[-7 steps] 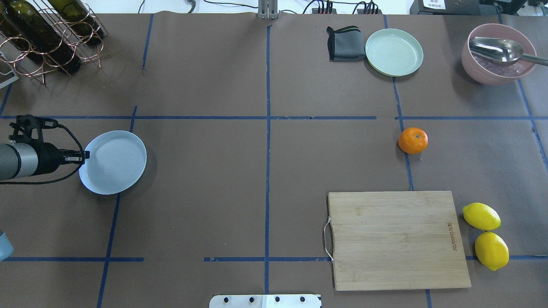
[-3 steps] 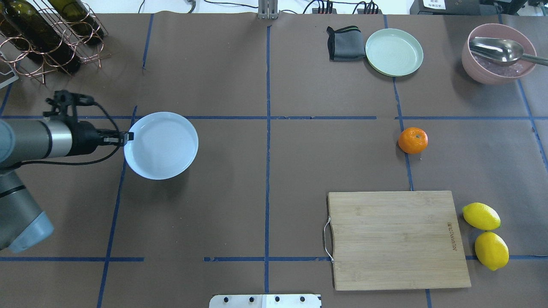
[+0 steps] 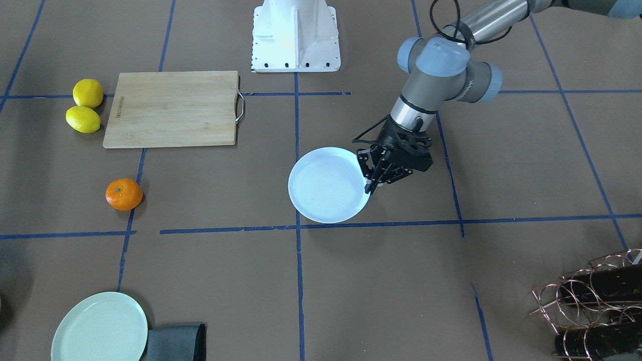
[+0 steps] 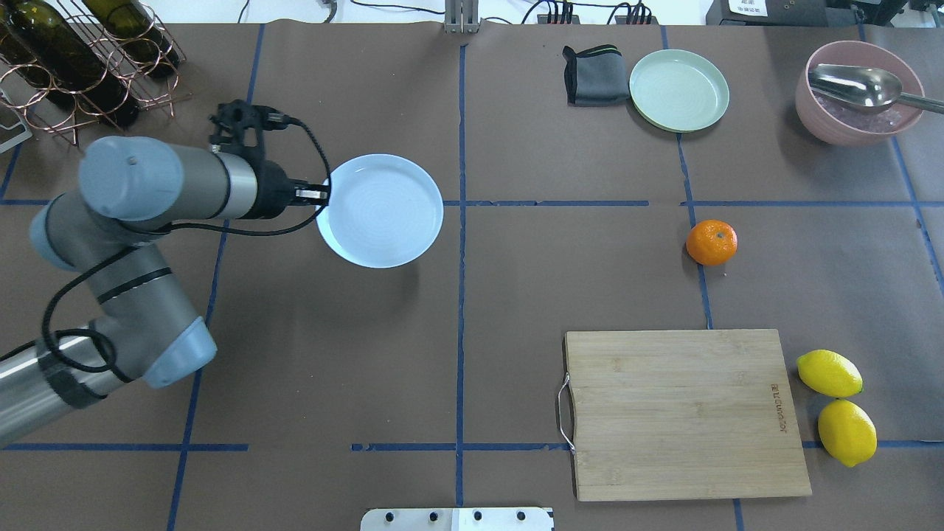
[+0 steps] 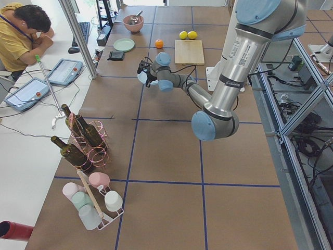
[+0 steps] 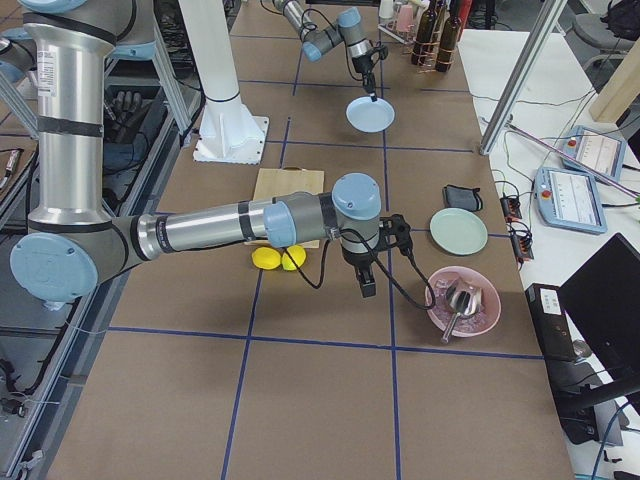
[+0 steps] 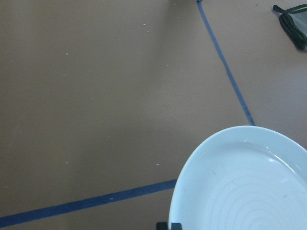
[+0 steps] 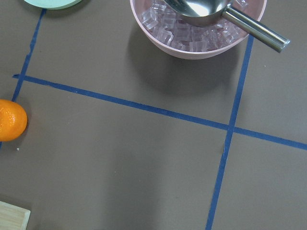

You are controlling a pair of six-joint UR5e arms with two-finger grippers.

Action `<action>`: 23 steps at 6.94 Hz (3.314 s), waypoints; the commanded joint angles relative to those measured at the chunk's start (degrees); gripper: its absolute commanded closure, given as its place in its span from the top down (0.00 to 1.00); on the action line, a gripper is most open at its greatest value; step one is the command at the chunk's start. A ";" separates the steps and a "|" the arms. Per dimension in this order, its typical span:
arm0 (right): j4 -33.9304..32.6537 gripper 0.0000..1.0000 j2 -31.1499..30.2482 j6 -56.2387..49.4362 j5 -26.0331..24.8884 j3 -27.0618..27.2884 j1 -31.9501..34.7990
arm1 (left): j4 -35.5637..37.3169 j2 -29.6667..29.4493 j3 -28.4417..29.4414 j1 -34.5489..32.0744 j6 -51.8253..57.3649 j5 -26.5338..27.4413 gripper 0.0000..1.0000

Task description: Pick orange to plate

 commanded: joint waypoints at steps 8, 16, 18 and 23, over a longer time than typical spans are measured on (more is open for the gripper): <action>0.43 1.00 0.15 -0.87 0.18 0.51 0.00 | 4.11 -3.23 1.86 2.36 6.17 6.13 1.00; 6.77 1.00 0.33 0.27 0.62 0.16 -1.14 | 51.81 20.67 -13.07 -48.94 72.86 -33.67 1.00; 6.77 1.00 1.82 0.45 0.53 1.03 -4.21 | 50.82 29.28 -11.73 -55.92 79.72 -37.11 1.00; 6.68 1.00 12.69 21.11 -9.04 0.69 -23.68 | 36.93 37.64 -10.32 -57.17 77.79 -37.91 1.00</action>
